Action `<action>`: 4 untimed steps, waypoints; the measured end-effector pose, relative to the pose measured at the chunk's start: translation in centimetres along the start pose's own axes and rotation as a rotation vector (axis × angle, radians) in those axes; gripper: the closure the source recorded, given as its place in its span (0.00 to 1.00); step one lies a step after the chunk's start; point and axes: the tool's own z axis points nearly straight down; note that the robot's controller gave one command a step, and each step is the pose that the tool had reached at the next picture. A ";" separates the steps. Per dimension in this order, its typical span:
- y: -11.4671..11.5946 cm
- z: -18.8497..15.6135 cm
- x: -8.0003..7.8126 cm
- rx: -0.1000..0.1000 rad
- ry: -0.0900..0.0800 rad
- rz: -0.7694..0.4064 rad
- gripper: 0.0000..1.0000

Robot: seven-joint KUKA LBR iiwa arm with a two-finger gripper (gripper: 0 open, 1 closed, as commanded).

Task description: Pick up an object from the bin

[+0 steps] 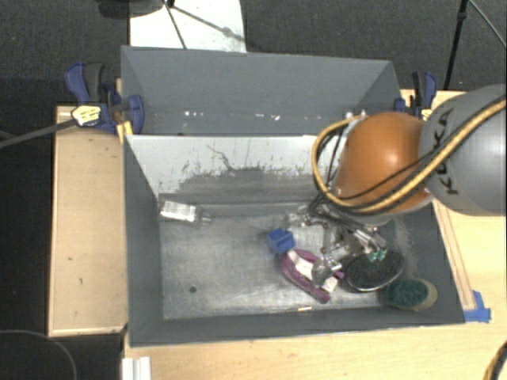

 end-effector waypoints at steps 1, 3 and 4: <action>-1.6 4.9 -3.4 -0.004 0.005 -0.379 0.00; -1.3 6.2 -3.1 -0.003 0.017 -0.409 1.00; -3.8 -8.1 -3.2 0.005 -0.006 -0.692 1.00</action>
Offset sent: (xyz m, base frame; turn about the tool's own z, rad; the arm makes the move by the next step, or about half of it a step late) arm 0.0371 -0.0061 -0.0512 -0.3805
